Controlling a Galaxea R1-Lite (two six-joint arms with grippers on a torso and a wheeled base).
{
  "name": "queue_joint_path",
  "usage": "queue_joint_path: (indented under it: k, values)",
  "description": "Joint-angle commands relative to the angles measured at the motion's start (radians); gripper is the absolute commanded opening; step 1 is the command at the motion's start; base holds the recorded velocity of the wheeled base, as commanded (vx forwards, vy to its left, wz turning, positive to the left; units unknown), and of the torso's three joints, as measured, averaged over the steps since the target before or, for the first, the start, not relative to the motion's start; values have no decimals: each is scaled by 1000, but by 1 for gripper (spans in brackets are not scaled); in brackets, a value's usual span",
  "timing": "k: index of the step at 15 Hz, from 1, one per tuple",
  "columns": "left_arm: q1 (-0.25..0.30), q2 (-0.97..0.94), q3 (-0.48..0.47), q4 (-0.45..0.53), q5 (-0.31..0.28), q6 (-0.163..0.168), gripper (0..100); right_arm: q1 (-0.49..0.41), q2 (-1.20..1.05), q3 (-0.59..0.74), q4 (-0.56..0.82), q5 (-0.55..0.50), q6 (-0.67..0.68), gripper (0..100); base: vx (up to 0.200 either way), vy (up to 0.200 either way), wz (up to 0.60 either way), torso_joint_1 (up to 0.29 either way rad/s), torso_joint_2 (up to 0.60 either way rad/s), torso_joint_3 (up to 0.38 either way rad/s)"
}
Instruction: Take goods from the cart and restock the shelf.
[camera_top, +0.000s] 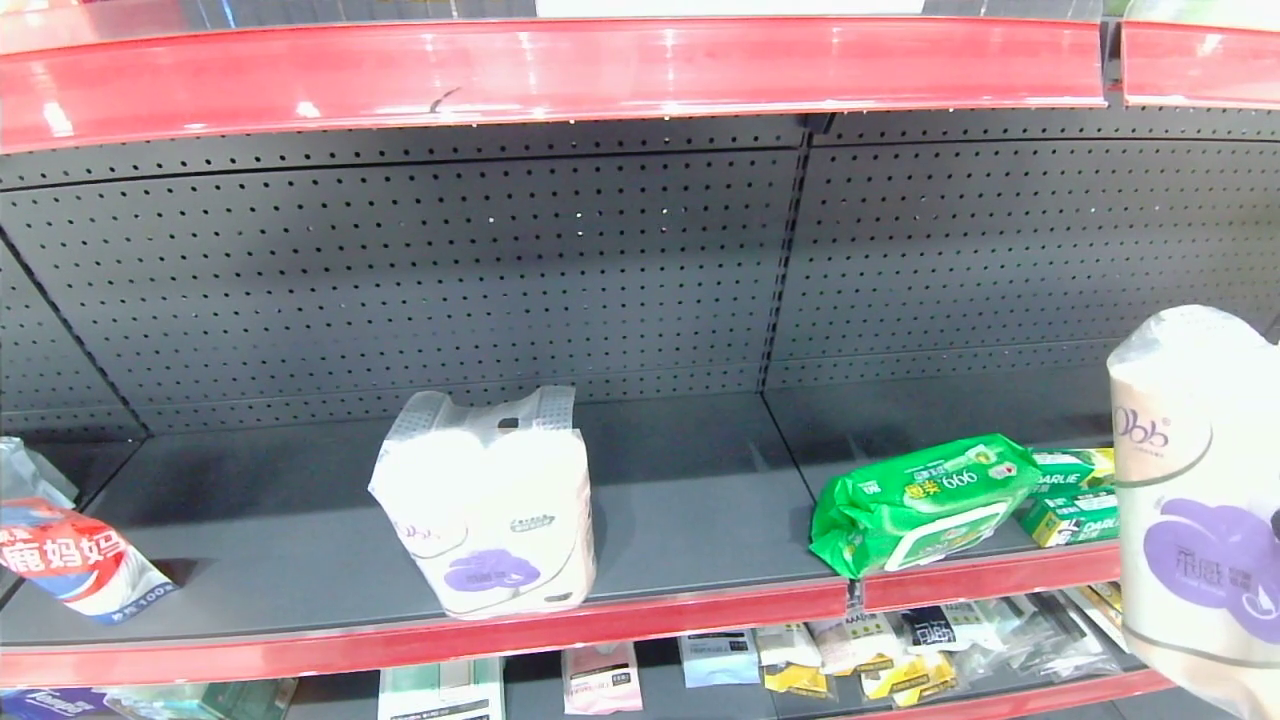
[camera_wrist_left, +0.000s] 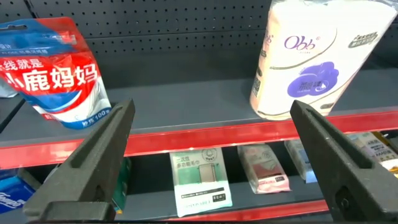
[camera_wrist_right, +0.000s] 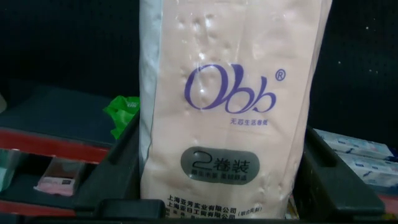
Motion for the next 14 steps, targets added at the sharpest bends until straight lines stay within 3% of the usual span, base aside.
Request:
queue_joint_path:
  k: [1,6,12,14]
  values:
    - [0,1,0,0,0,0,100,1,9,-21,-2,32,-1,0,0,0,0,0,0,0]
    - [0,1,0,0,0,0,100,2,60,-25,-7,110,11,0,0,0,0,0,0,0]
    - [0,1,0,0,0,0,100,14,68,-16,-7,112,103,0,0,0,600,9,2,-1]
    - [0,1,0,0,0,0,100,16,68,-24,-7,112,103,0,0,0,0,0,0,0]
